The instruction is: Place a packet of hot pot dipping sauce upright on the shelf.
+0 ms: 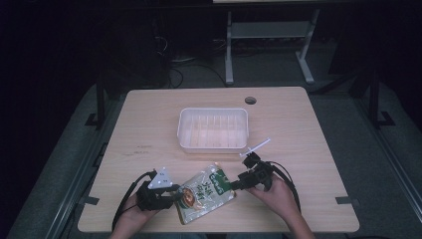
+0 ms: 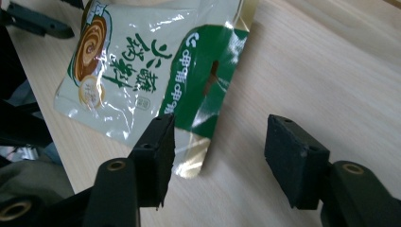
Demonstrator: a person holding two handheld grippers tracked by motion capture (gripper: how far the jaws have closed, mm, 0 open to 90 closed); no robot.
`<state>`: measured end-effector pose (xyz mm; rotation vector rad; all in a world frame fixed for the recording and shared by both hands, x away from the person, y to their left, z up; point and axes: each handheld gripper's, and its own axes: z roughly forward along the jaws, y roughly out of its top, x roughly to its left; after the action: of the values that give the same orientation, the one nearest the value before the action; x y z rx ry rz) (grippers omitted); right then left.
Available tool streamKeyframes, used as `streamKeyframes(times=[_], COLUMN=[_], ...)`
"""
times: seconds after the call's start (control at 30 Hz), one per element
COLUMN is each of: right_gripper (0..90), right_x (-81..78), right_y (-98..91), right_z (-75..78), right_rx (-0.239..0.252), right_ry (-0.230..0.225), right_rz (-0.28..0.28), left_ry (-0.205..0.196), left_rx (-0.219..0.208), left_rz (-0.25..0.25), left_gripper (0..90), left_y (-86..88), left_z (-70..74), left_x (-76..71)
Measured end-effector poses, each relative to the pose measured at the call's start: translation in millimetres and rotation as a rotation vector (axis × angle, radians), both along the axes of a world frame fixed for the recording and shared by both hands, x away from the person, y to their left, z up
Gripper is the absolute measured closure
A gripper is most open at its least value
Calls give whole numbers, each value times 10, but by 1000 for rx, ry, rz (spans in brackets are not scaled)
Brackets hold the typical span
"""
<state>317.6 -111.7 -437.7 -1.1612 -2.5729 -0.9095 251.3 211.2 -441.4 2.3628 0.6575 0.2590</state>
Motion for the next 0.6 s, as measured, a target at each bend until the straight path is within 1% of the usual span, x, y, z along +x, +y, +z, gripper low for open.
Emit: streamKeyframes(times=[0.07,0.1,0.13,0.27,0.4,0.43,0.47,0.5,0.53,0.57,0.6], right_gripper=[449,458,462,485,501,501,518,518,535,535,550], right_x=[61,90,120,209,266,266,294,294,311,311,325], right_y=[46,66,87,195,304,304,358,358,381,381,390], right_z=[1,-4,-13,-64,-105,-105,-138,-138,-158,-158,-170], right_rx=[-6,0,5,-7,-5,-5,-3,-3,4,4,11], right_ry=[16,28,45,88,116,116,135,135,151,151,164], right_rz=[8,13,18,40,70,70,85,85,91,91,98], left_ry=[5,4,6,15,20,20,21,19,20,19,19], left_rx=[8,15,14,14,14,14,18,19,20,21,21], left_rz=[-4,-10,-9,-8,-9,-9,-10,-10,-11,-11,-10], left_gripper=[651,651,651,644,643,643,643,643,642,642,642], left_y=[-22,-24,-27,-21,-16,-16,-14,-14,-14,-15,-18], left_z=[-26,-34,-38,-45,-52,-52,-51,-52,-53,-54,-57], left_x=[-3,0,-1,8,14,14,15,14,13,13,12])
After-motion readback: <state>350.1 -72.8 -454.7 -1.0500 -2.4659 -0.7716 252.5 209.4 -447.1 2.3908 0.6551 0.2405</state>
